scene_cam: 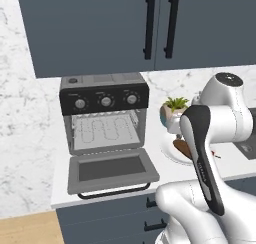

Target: Pick up the kebab skewer and baguette bread, and place them inside the toaster oven. Close the toaster oven door and start by setting the timer.

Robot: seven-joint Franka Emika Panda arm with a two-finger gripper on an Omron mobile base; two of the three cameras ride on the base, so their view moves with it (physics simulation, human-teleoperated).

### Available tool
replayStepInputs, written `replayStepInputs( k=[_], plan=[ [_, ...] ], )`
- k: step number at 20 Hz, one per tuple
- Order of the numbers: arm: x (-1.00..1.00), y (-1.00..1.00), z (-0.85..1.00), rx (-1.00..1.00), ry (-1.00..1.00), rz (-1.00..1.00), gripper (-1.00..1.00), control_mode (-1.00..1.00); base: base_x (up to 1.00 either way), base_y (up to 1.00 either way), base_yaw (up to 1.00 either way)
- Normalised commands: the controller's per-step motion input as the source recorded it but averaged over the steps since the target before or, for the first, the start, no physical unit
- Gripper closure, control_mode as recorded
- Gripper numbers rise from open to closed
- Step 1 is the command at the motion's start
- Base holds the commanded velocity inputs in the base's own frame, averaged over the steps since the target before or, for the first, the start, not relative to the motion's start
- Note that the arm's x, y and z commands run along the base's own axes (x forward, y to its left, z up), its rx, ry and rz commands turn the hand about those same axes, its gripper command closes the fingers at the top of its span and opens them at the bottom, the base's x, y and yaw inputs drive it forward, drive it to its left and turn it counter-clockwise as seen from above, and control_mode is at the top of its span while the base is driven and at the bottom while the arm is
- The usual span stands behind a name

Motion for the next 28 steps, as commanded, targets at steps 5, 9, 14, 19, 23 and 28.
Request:
replayStepInputs(
  k=[5,9,14,19,23,28],
  plan=[
    [0.0,0.0,0.0,0.0,0.0,0.0,-1.0,1.0,0.32,0.03,-0.05],
    [0.0,0.0,0.0,0.0,0.0,0.0,-1.0,-1.0,0.0,0.0,0.0],
    [0.01,0.37,-0.02,0.0,0.0,0.0,-1.0,-1.0,0.0,0.0,0.0],
    [0.08,0.76,0.0,-0.01,-0.09,0.0,-1.0,-1.0,0.0,0.0,0.0],
    [0.01,0.92,-0.06,-0.02,-0.13,0.0,-1.0,-1.0,0.0,0.0,0.0],
    [0.0,0.7,-0.01,0.0,-0.31,0.0,-1.0,-1.0,0.0,0.0,0.0]
  ],
)
